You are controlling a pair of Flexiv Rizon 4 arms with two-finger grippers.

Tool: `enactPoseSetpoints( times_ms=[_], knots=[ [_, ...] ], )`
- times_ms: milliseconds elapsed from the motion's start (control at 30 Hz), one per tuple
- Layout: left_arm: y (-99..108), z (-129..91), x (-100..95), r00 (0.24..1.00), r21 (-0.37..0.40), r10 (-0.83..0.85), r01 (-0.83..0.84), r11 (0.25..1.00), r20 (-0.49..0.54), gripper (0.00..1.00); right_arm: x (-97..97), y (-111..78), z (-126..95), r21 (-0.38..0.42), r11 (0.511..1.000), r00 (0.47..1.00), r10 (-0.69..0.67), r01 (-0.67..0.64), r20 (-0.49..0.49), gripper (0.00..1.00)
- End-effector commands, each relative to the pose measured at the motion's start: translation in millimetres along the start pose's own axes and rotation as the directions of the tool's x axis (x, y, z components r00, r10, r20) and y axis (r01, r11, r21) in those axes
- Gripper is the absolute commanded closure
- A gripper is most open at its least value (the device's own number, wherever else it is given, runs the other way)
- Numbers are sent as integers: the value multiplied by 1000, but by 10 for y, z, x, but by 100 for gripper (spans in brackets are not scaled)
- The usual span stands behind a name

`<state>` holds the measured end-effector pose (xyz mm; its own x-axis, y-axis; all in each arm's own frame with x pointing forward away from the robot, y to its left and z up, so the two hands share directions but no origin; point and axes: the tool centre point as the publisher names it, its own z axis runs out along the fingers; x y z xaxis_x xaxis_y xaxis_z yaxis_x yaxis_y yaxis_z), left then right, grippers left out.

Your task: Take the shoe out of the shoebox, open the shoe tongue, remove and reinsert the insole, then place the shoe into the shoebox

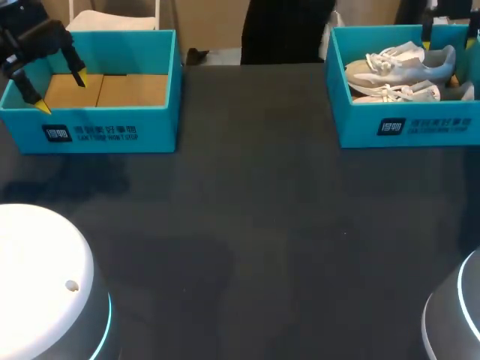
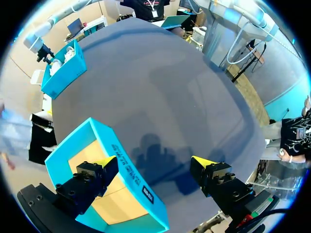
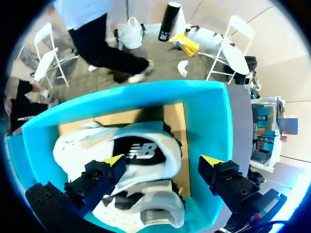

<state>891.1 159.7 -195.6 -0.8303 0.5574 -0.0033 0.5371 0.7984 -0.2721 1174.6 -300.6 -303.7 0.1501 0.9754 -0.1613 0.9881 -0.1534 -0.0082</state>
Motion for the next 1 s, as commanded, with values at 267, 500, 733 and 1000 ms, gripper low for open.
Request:
enactPoseSetpoints(
  times_ms=[267,500,733,1000],
  knots=[
    [5,-2,3,1000,-2,0,0,1000,-2,0,114,-771,-450,-53,999,999,-12,9,-54,0],
    [5,-2,3,1000,-2,0,0,1000,-2,0,210,-1102,-540,-24,999,996,-27,25,-83,0],
    [5,-2,3,1000,-2,0,0,1000,-2,0,294,-1400,-602,-21,999,995,-34,32,-92,0],
    [143,-292,-180,893,-92,-431,444,892,127,0,368,-1709,-615,-22,1000,995,-20,18,-99,0]
  ],
)
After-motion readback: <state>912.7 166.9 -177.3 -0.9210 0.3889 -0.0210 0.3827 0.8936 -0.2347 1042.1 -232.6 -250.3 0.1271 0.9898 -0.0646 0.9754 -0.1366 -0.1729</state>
